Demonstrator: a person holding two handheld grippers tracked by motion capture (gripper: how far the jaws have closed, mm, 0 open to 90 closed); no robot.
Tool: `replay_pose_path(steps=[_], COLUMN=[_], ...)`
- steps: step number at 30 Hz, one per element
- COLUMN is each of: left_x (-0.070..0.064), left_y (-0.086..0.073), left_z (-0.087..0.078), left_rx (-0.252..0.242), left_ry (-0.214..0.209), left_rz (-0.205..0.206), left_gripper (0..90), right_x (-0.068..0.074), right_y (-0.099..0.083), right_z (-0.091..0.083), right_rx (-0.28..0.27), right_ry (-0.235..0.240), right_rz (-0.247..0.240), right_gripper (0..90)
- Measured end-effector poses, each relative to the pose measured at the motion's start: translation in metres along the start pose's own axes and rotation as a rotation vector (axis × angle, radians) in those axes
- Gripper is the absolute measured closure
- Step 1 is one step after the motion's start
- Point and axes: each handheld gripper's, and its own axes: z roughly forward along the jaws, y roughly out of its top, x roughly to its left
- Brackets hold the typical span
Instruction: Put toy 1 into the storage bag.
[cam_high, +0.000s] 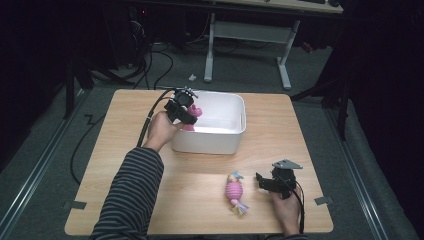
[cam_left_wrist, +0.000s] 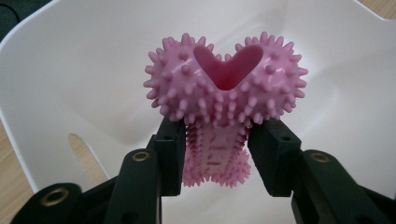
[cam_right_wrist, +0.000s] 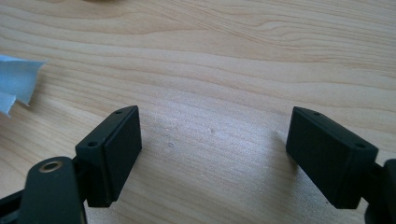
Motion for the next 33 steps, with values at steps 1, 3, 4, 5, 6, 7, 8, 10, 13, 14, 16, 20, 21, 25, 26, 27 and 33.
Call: replay_pose_path(steps=[1, 3, 4, 5, 6, 7, 8, 10, 13, 14, 16, 20, 21, 25, 26, 27, 33], left_x=[0.000, 0.000, 0.000, 0.000, 0.001, 0.001, 0.001, 0.001, 0.001, 0.001, 0.001, 0.000, 0.000, 0.000, 0.000, 0.000, 0.003], left_y=[0.000, -0.001, -0.001, -0.001, -0.002, -0.002, -0.002, -0.003, -0.003, -0.003, -0.004, -0.005, -0.005, -0.014, -0.014, -0.017, -0.032], left_z=[0.000, -0.001, -0.002, -0.002, -0.002, -0.002, -0.002, -0.001, -0.001, -0.002, -0.006, -0.020, -0.023, -0.043, -0.043, -0.047, -0.065], left_rx=[-0.001, 0.001, 0.001, 0.002, 0.002, 0.004, 0.005, 0.018, 0.039, 0.042, 0.031, -0.007, -0.015, -0.092, -0.092, -0.108, -0.165], left_ry=[-0.002, -0.003, -0.004, -0.005, -0.006, -0.007, -0.002, -0.003, -0.021, -0.024, -0.028, -0.039, -0.037, -0.039, -0.039, -0.037, -0.029], left_rz=[-0.001, 0.000, -0.001, -0.003, -0.004, -0.006, -0.004, -0.004, -0.016, -0.020, -0.027, -0.039, -0.040, -0.056, -0.056, -0.061, -0.077], left_gripper=[58.1, 58.1, 58.1, 58.1, 58.0, 57.9, 57.8, 57.4, 52.6, 47.3, 41.8, 34.2, 32.8, 31.2, 31.0, 31.0, 30.7], right_x=[0.000, 0.000, 0.000, 0.000, 0.000, 0.000, 0.000, 0.000, 0.000, 0.000, 0.000, 0.000, 0.000, 0.000, 0.000, 0.000, 0.000], right_y=[0.000, 0.000, 0.000, 0.000, 0.000, 0.000, 0.000, 0.000, 0.000, 0.000, 0.000, 0.000, 0.000, 0.000, 0.000, 0.000, 0.000], right_z=[0.000, 0.000, 0.000, 0.000, 0.000, 0.000, 0.000, 0.000, 0.000, 0.000, 0.000, 0.000, 0.000, 0.000, 0.000, 0.000, 0.000], right_rx=[0.000, 0.001, 0.002, 0.002, 0.001, 0.001, 0.000, 0.000, 0.000, 0.001, 0.000, 0.001, 0.001, 0.001, 0.001, 0.001, 0.001], right_ry=[0.000, 0.000, 0.001, 0.001, 0.000, 0.000, 0.000, 0.000, 0.000, 0.000, 0.000, 0.002, 0.002, 0.003, 0.003, 0.003, 0.003], right_rz=[0.000, 0.002, 0.002, 0.002, 0.002, 0.002, 0.000, 0.000, 0.001, 0.001, 0.001, -0.001, 0.000, -0.002, -0.002, -0.002, -0.002], right_gripper=[18.2, 18.3, 18.2, 18.2, 18.2, 18.3, 18.2, 18.2, 18.2, 18.2, 18.2, 18.3, 18.3, 18.4, 18.4, 18.4, 18.4])
